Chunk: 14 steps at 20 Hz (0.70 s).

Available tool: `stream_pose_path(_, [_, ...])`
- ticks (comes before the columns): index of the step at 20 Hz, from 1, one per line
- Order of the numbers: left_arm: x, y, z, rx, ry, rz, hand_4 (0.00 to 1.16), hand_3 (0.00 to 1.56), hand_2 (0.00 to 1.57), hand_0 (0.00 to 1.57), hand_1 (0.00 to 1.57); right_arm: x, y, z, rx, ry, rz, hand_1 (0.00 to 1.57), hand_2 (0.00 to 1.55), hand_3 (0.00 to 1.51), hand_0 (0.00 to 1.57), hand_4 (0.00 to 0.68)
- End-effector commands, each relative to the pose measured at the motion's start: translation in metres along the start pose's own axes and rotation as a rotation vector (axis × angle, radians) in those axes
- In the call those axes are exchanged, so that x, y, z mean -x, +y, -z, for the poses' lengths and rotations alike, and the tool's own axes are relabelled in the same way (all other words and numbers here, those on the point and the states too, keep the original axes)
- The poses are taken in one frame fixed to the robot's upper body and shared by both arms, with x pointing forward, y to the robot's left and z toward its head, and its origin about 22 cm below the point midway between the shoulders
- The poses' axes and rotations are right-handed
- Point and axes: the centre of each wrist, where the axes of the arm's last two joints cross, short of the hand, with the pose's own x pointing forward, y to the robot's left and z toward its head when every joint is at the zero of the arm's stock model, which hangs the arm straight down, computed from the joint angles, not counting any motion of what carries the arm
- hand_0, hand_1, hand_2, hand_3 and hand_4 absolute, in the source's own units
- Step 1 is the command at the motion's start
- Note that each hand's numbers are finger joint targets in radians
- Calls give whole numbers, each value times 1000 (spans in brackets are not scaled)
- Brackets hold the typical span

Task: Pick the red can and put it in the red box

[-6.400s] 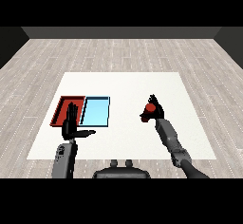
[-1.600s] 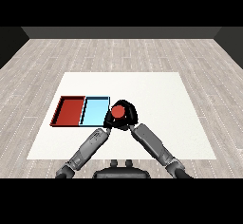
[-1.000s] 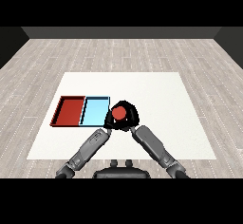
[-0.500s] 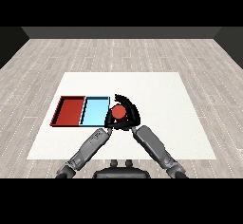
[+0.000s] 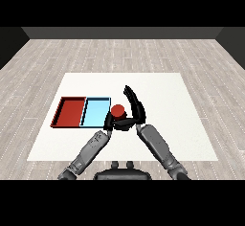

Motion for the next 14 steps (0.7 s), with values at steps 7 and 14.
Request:
stream_pose_path(7, [12, 13, 1, -60, 42, -5, 1115, 1455, 1561, 1571, 1571, -71, -67, -3, 110, -160, -72, 0, 0, 0, 0, 0])
stream_pose_path(14, [-3, 70, 7, -119, -27, 86, 1139, 1474, 1571, 1571, 1571, -68, -111, -7, 231, -149, -63, 0, 0, 0, 0, 0])
